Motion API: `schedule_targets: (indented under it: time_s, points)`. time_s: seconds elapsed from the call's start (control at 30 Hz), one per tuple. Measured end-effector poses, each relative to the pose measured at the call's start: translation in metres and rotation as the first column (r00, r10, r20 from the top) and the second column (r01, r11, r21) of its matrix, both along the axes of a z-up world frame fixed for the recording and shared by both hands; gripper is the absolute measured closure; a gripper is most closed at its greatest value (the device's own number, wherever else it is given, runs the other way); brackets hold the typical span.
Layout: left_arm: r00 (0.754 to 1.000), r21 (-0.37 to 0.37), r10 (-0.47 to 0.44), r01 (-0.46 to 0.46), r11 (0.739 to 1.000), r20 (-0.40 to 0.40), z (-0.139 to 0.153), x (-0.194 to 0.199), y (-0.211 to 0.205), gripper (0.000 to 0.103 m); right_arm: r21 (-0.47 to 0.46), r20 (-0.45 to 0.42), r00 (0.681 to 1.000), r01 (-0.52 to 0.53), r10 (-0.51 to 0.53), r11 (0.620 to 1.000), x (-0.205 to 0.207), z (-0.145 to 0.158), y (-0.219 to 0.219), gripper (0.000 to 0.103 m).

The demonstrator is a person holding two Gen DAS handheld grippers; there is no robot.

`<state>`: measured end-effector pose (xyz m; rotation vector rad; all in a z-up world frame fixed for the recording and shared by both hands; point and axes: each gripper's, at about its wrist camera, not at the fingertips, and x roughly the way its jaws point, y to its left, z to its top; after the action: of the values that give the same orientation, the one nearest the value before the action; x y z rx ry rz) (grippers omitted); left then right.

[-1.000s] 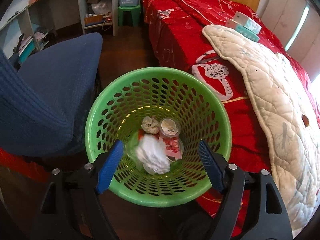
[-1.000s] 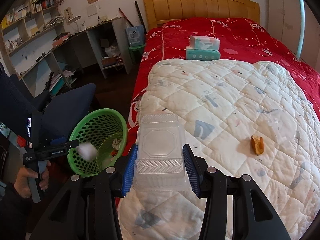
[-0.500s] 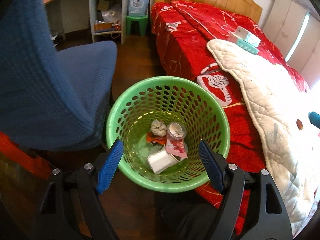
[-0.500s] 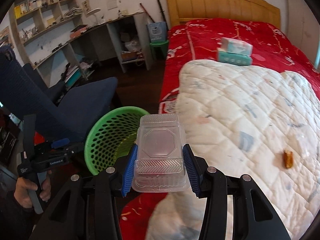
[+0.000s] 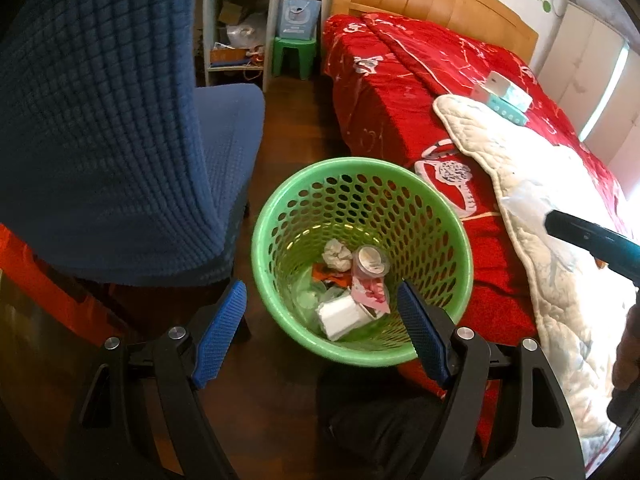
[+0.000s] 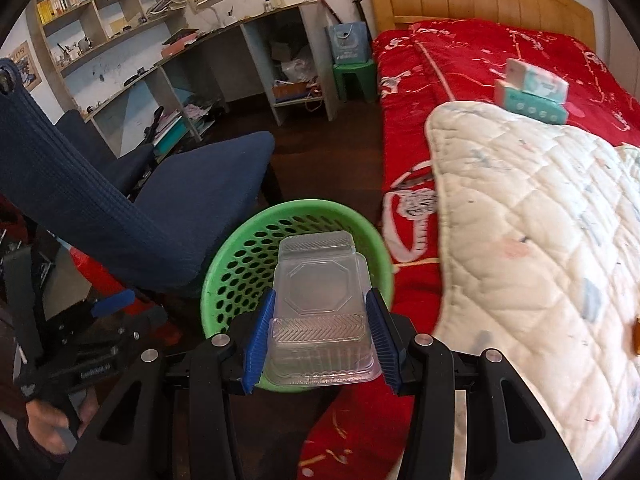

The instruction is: Collect trash

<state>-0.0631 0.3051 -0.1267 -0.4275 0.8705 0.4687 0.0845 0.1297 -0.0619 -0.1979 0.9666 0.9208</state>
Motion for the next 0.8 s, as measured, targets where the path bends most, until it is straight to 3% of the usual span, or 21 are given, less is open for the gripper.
schedule_targets:
  time_s: [0.13, 0.4, 0.57, 0.8]
  points:
    - [1.000, -0.008, 0.012, -0.012, 1.000, 0.003, -0.002, -0.004, 0.002, 0.026, 0.002, -0.013, 1.000, -0.011, 0.011, 1.000, -0.001, -0.007, 0.019, 0.058]
    - [1.000, -0.017, 0.017, -0.017, 1.000, 0.003, -0.004, -0.007, 0.001, 0.026, 0.014, -0.023, 0.999, -0.023, 0.023, 1.000, -0.004, -0.013, 0.030, 0.035]
    - [1.000, -0.013, 0.005, -0.005, 1.000, 0.010, 0.000, -0.003, -0.005, 0.026, 0.031, -0.005, 1.000, 0.006, -0.006, 0.999, -0.001, -0.004, 0.009, 0.020]
    - [0.999, -0.009, -0.031, 0.031, 0.999, 0.016, 0.006, 0.008, -0.020, 0.026, 0.017, 0.034, 0.996, 0.081, -0.082, 0.997, 0.011, 0.004, -0.035, 0.014]
